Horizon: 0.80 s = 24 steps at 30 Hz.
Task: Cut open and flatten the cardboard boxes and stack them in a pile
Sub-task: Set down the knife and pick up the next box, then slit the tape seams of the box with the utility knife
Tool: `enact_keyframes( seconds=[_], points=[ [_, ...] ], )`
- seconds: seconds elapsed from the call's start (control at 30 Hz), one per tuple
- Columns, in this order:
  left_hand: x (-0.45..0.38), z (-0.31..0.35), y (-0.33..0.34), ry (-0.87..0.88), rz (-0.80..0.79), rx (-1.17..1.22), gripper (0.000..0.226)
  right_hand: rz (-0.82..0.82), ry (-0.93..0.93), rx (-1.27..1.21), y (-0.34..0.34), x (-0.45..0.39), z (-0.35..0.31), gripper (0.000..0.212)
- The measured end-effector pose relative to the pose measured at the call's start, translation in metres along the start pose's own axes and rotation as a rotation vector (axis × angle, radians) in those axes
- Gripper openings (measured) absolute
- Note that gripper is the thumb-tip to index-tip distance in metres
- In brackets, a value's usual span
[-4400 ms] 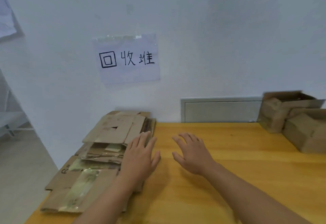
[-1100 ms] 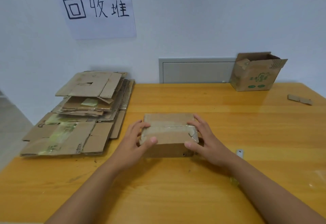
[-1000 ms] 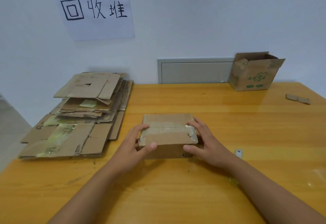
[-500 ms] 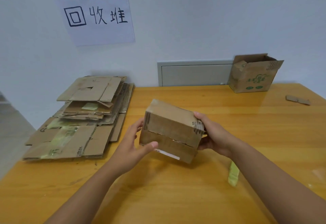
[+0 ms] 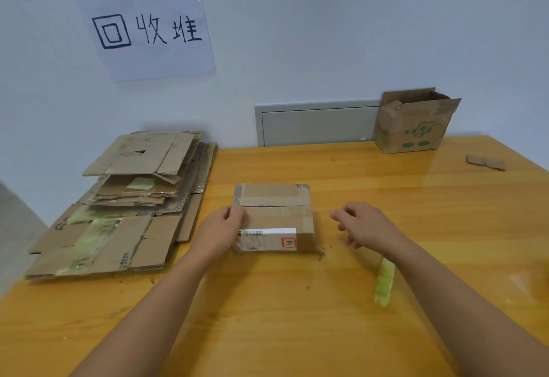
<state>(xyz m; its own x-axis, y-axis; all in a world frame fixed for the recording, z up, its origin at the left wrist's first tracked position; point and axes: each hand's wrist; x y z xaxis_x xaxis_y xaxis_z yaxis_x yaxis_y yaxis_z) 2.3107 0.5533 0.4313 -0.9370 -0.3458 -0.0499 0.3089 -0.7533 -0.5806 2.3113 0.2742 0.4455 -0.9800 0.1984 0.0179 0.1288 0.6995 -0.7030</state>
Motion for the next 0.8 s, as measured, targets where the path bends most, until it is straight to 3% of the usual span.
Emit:
enact_keyframes(
  seconds=[0.13, 0.2, 0.27, 0.33, 0.43, 0.57, 0.7, 0.8],
  points=[
    [-0.009, 0.003, 0.010, 0.038, 0.071, -0.044, 0.039, 0.045, -0.115, 0.404, -0.021, 0.014, 0.012, 0.043],
    [-0.008, 0.002, 0.017, 0.208, 0.278, -0.201, 0.052, 0.065, -0.136, 0.577, -0.026, 0.026, 0.022, 0.050],
    [0.001, 0.007, 0.025, 0.470, 0.459, -0.336, 0.047, 0.047, -0.114, 0.702, -0.025, 0.041, 0.031, 0.055],
    [0.014, 0.018, 0.038, 0.592, 0.462, -0.422, 0.046, -0.004, -0.095, 0.751, -0.020, 0.054, 0.040, 0.053],
    [0.027, 0.026, 0.056, 0.544, 0.305, -0.561, 0.048, -0.001, -0.132, 0.717, -0.013, 0.067, 0.047, 0.036],
    [0.022, 0.026, 0.062, 0.516, 0.245, -0.522, 0.048, 0.081, -0.198, 0.586, -0.014, 0.067, 0.049, 0.028],
    [0.015, 0.020, 0.057, 0.558, 0.180, -0.478, 0.071, 0.236, -0.383, 0.153, -0.016, 0.053, 0.047, 0.030],
    [0.010, 0.016, 0.054, 0.597, 0.128, -0.382, 0.074, 0.245, -0.477, -0.143, -0.016, 0.038, 0.030, 0.044]
  ],
)
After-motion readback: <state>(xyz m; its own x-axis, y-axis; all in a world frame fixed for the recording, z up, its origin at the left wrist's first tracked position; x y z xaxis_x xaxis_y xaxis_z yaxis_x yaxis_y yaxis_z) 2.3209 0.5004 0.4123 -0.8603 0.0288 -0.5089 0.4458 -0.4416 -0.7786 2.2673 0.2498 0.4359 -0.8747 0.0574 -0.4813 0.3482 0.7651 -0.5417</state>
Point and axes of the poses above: each hand's wrist, its own x-axis away from the middle knuckle, its own y-axis out of the palm, z = x × y, and after that the axes turned 14 degrees about z, right-handed
